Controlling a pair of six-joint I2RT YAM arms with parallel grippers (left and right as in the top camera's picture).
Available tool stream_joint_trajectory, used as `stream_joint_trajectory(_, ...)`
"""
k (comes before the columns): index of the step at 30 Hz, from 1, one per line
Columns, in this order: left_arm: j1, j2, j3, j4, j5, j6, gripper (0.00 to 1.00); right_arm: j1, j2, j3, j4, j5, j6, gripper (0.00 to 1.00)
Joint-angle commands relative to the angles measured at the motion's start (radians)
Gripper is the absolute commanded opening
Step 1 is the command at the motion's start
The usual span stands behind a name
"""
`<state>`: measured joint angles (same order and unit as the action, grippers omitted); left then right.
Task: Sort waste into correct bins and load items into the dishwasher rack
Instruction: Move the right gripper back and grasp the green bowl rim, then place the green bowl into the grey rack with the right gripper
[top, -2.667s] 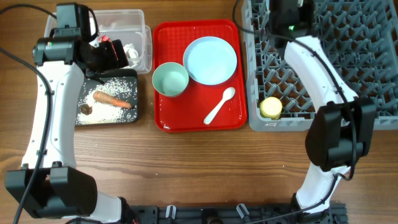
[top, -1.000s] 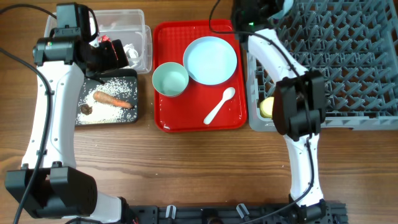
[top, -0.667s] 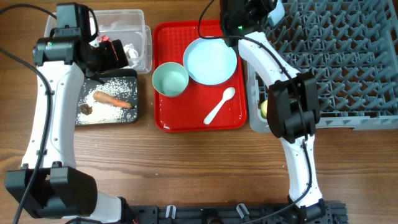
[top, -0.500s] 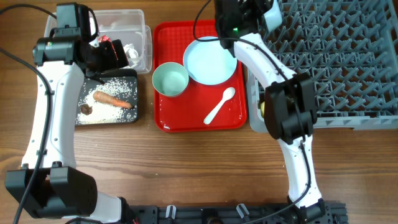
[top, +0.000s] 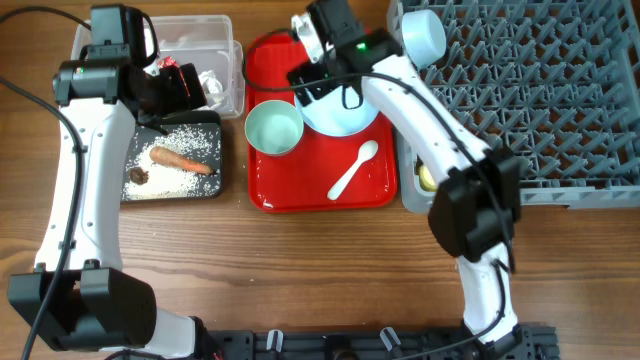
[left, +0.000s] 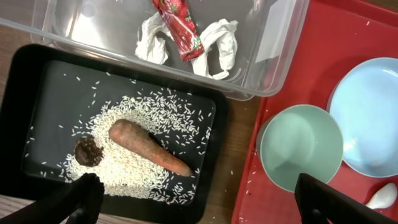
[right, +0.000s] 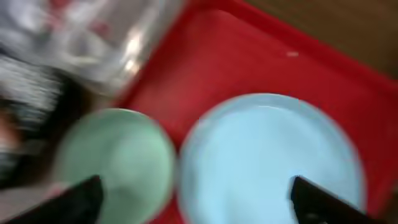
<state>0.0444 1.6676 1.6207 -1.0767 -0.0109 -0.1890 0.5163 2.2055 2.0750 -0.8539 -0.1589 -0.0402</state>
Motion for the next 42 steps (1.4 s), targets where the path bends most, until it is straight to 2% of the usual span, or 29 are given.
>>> stream_joint_trajectory(1,0.006,-0.024,0.015,0.0,-0.01,0.001,1.0,0.002,-0.016,-0.029,-0.055,-0.204,0.345,0.71)
stream_joint_trajectory(2,0.006,-0.024,0.015,0.0,-0.01,0.001,1.0,0.003,-0.016,-0.066,-0.079,-0.171,0.437,0.63)
stream_joint_trajectory(4,0.006,-0.024,0.015,0.0,-0.009,0.001,1.0,0.013,-0.016,-0.138,-0.069,-0.129,0.523,0.59)
stream_joint_trajectory(5,0.006,-0.024,0.015,0.0,-0.009,0.001,1.0,0.027,-0.016,-0.196,-0.05,-0.086,0.57,0.51)
stream_joint_trajectory(10,0.006,-0.024,0.015,0.0,-0.009,0.001,1.0,0.078,-0.015,-0.349,0.101,-0.013,0.62,0.35)
stream_joint_trajectory(13,0.006,-0.024,0.015,0.0,-0.009,0.001,1.0,0.089,-0.005,-0.38,0.151,-0.013,0.638,0.32)
stream_joint_trajectory(14,0.006,-0.024,0.015,0.0,-0.009,0.001,1.0,0.088,-0.004,-0.38,0.154,-0.013,0.645,0.28)
stream_joint_trajectory(15,0.006,-0.024,0.015,0.0,-0.009,0.001,1.0,0.088,-0.004,-0.38,0.158,-0.005,0.645,0.05)
stream_joint_trajectory(18,0.006,-0.024,0.015,0.0,-0.009,0.001,1.0,0.089,-0.003,-0.38,0.163,0.008,0.655,0.04)
stream_joint_trajectory(19,0.006,-0.024,0.015,0.0,-0.009,0.001,1.0,0.089,-0.003,-0.38,0.163,0.024,0.673,0.11)
stream_joint_trajectory(20,0.006,-0.024,0.015,0.0,-0.009,0.001,1.0,0.089,-0.003,-0.38,0.164,0.032,0.673,0.23)
stream_joint_trajectory(21,0.006,-0.024,0.015,0.0,-0.009,0.001,1.0,0.089,-0.003,-0.38,0.166,0.032,0.673,0.27)
stream_joint_trajectory(22,0.006,-0.024,0.015,0.0,-0.009,0.001,1.0,0.089,-0.003,-0.38,0.166,0.032,0.673,0.27)
stream_joint_trajectory(23,0.006,-0.024,0.015,0.0,-0.009,0.001,1.0,0.089,-0.002,-0.38,0.167,0.032,0.673,0.23)
stream_joint_trajectory(25,0.006,-0.024,0.015,0.0,-0.009,0.001,1.0,0.089,0.011,-0.38,0.172,0.031,0.695,0.06)
stream_joint_trajectory(29,0.006,-0.024,0.015,0.0,-0.01,0.001,1.0,0.089,0.02,-0.38,0.177,0.008,0.697,0.04)
stream_joint_trajectory(30,0.006,-0.024,0.015,0.0,-0.009,0.001,1.0,0.089,0.02,-0.38,0.177,0.001,0.697,0.14)
stream_joint_trajectory(31,0.006,-0.024,0.015,0.0,-0.009,0.001,1.0,0.089,0.02,-0.38,0.177,0.001,0.695,0.33)
stream_joint_trajectory(32,0.006,-0.024,0.015,0.0,-0.009,0.001,1.0,0.089,0.02,-0.38,0.177,0.001,0.696,0.37)
stream_joint_trajectory(33,0.006,-0.024,0.015,0.0,-0.009,0.001,1.0,0.089,0.02,-0.38,0.177,0.001,0.696,0.29)
stream_joint_trajectory(34,0.006,-0.024,0.015,0.0,-0.009,0.001,1.0,0.089,0.02,-0.38,0.177,0.0,0.696,0.12)
stream_joint_trajectory(35,0.006,-0.024,0.015,0.0,-0.01,0.001,1.0,0.089,0.02,-0.38,0.175,-0.009,0.695,0.04)
stream_joint_trajectory(40,0.006,-0.024,0.015,0.0,-0.009,0.001,1.0,0.085,-0.008,-0.379,0.16,-0.06,0.646,0.04)
stream_joint_trajectory(42,0.006,-0.024,0.015,0.0,-0.009,0.001,1.0,0.066,-0.113,-0.379,0.135,0.01,0.615,0.04)
